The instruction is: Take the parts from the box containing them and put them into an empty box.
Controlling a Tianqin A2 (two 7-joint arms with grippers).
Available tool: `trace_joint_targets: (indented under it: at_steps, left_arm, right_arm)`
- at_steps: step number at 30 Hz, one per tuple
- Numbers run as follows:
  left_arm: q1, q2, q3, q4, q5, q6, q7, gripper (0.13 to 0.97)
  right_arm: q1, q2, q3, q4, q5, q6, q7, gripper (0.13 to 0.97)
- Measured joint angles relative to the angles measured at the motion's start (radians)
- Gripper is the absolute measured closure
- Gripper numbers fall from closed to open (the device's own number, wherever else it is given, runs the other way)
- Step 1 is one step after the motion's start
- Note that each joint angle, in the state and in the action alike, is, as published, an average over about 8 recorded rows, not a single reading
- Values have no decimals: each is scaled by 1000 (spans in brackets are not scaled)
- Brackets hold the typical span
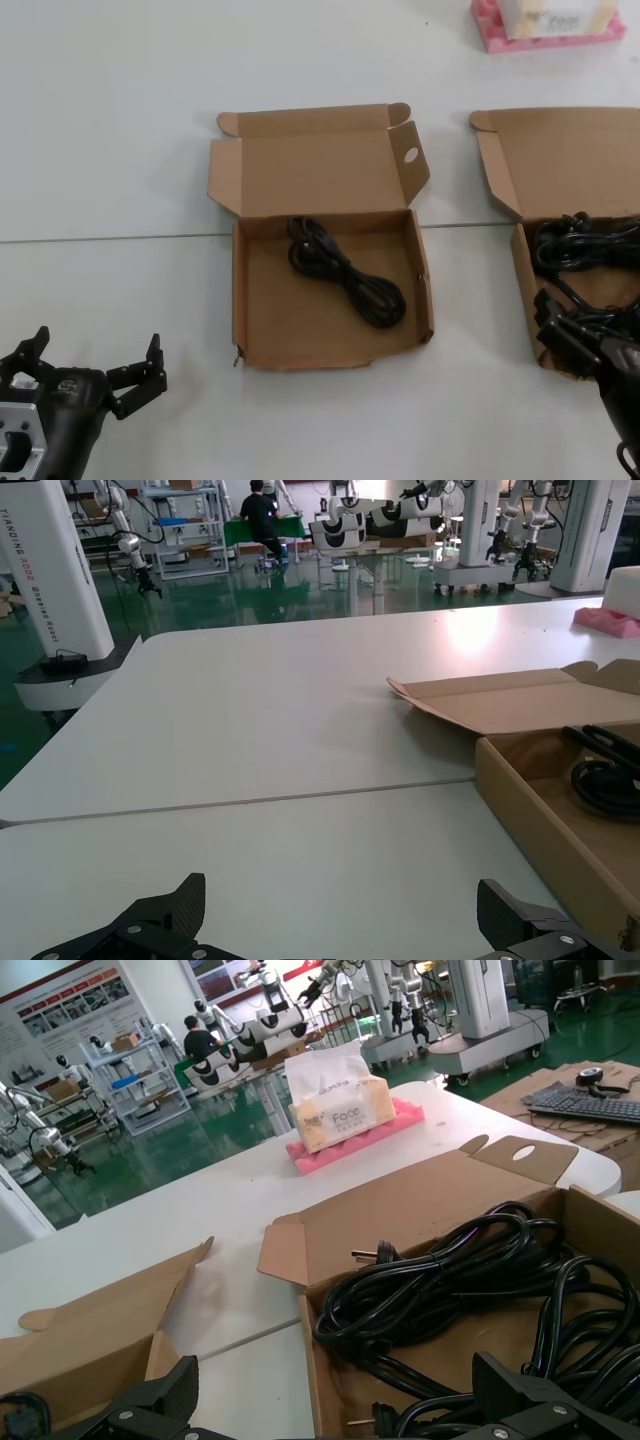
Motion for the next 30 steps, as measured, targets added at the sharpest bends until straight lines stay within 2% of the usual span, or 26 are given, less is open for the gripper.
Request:
trace_joint_targets:
  at_steps: [30]
  left_arm:
    - [0,0,0,0,0,0,0,132]
  right_arm:
    - [0,0,0,0,0,0,0,129]
